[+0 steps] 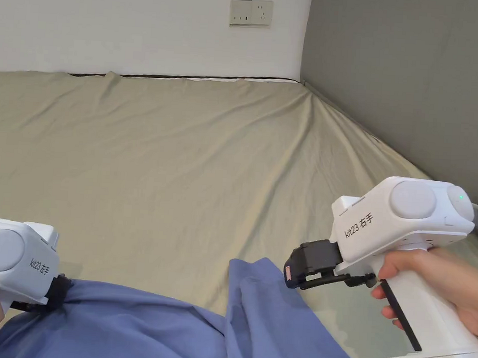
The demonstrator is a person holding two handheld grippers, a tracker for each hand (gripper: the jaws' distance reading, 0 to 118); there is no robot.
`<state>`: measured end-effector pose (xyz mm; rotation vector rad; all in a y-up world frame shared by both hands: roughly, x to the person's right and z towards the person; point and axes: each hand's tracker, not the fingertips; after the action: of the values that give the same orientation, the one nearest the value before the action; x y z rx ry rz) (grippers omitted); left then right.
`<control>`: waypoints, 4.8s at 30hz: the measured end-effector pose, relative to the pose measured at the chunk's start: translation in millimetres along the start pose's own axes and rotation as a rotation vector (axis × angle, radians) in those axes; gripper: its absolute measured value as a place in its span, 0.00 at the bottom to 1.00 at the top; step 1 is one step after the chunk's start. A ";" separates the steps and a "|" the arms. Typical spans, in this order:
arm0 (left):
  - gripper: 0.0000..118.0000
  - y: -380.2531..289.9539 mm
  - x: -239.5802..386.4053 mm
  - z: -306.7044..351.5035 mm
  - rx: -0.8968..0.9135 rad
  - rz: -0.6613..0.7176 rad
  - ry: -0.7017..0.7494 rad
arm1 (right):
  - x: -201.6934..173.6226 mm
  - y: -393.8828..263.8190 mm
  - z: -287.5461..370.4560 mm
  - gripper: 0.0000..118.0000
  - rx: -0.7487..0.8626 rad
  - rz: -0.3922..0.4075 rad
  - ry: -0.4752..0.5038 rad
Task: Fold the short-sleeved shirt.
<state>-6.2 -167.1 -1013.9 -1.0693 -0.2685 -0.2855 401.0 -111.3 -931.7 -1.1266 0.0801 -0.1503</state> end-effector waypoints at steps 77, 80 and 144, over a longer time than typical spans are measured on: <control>0.05 -44.1 -89.5 476.7 0.824 0.276 0.176 | -144.8 -57.7 396.3 0.06 1.207 0.323 0.020; 0.05 -47.9 -96.1 474.2 0.798 0.261 0.156 | -151.5 -59.6 392.7 0.06 1.201 0.324 0.022; 0.90 -329.9 -35.2 260.5 0.380 0.696 -0.070 | -93.1 -297.5 179.2 0.81 0.641 0.110 -0.006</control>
<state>-176.7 -81.3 -637.7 -0.7389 0.0007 0.4155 310.5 -61.6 -587.2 -0.4820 0.0807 -0.0652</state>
